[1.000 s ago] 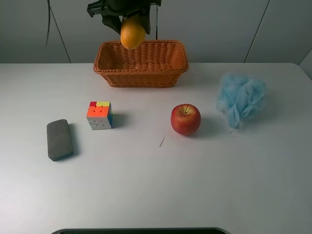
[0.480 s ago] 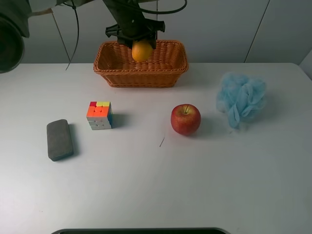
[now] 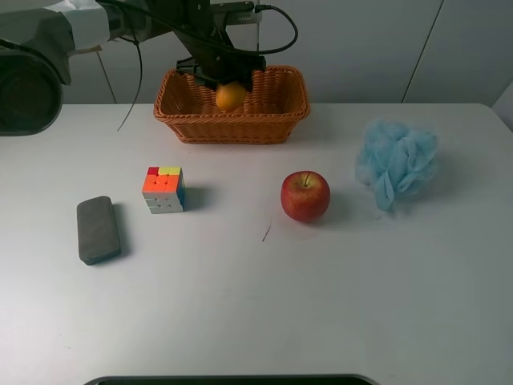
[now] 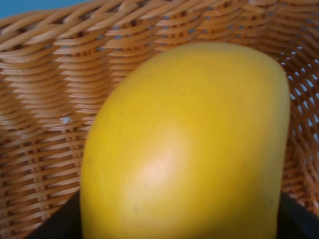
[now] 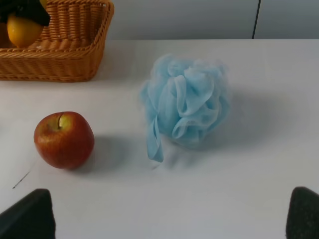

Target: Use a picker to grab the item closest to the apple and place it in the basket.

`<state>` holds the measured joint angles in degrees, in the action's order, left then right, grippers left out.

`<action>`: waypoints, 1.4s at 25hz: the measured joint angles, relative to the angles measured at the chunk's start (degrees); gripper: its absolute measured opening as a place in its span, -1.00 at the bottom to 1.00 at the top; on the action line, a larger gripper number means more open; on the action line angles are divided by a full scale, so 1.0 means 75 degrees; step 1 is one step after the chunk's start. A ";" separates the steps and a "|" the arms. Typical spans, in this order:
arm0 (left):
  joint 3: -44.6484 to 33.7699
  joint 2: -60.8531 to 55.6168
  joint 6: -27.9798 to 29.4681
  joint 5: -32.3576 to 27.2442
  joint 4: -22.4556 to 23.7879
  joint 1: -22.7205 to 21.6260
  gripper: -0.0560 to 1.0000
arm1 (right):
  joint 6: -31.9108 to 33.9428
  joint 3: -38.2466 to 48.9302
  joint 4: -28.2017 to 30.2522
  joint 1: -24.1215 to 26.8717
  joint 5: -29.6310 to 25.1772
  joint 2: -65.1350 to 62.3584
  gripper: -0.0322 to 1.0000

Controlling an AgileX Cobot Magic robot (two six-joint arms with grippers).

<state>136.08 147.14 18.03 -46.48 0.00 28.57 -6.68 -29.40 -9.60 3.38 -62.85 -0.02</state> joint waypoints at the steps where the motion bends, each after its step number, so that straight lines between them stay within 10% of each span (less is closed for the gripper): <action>1: 0.0000 0.0000 -0.0013 0.0004 0.0000 -0.0005 0.23 | 0.0000 0.0000 0.0000 0.0000 0.0000 0.0000 0.41; 17: 0.0033 0.0000 -0.0018 0.0017 -0.0416 -0.0073 0.50 | 0.0000 0.0000 0.0000 0.0000 0.0000 0.0000 0.41; 27: 0.0897 -0.1068 -0.0294 -0.2835 -0.0184 -0.0149 0.51 | 0.0000 0.0000 0.0000 0.0000 0.0000 0.0000 0.41; 35: 0.0268 -0.3037 -0.0935 -0.3072 0.0000 -0.0149 0.51 | 0.0000 0.0000 0.0000 0.0000 0.0000 0.0000 0.41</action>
<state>138.09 124.36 11.02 -69.53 0.00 27.45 -6.68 -29.40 -9.60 3.38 -62.85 -0.02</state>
